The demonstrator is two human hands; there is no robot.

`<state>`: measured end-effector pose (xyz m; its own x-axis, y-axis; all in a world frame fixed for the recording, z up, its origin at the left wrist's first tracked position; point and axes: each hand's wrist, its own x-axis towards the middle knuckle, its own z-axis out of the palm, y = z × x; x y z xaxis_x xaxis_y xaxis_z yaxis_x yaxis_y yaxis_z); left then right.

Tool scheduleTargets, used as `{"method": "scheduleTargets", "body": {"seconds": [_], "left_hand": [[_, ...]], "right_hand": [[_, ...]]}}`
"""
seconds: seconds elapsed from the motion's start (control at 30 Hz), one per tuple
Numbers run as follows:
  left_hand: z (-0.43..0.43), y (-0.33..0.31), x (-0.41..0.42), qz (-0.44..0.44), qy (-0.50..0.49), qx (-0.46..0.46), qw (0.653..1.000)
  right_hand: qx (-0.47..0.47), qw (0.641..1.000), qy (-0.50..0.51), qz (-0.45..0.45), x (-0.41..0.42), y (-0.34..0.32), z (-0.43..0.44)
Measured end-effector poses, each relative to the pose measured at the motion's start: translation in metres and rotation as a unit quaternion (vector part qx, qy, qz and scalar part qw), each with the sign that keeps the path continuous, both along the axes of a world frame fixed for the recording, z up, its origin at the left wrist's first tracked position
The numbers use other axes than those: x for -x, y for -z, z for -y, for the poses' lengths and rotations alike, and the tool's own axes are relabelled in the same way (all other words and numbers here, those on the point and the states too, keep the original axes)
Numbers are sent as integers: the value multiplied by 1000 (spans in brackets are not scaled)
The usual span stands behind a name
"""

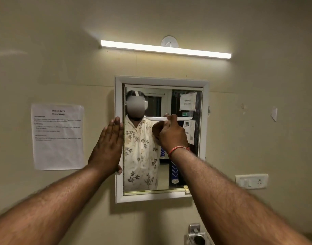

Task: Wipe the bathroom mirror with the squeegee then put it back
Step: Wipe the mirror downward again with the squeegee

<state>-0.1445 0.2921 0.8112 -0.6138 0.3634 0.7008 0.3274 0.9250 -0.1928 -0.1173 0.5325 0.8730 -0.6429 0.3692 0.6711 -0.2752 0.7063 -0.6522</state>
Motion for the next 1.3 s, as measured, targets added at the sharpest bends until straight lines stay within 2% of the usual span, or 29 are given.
{"method": "scheduleTargets", "body": {"seconds": [0.27,0.6,0.9,1.03,1.13,1.23,1.3], "left_hand": [[-5,51,-5,7,4,1,1000],[-7,101,-5,41,9,-7,999],[-14,111,-14,51,-6,6,999],[-4,106,-21,49,-38,54,997],[4,93,-25,36,-53,83,994],[10,68,-25,18,-37,63,997],[13,45,-24,-5,-28,54,998]], "right_hand": [[-12,999,10,41,0,93,7],[19,979,21,200,-25,253,-9],[20,963,14,268,-24,236,-11],[15,946,-11,323,-29,212,-16],[-22,931,-19,364,-43,202,-19],[-22,941,-1,339,-56,188,-23],[-29,959,5,280,-62,164,-27]]}}
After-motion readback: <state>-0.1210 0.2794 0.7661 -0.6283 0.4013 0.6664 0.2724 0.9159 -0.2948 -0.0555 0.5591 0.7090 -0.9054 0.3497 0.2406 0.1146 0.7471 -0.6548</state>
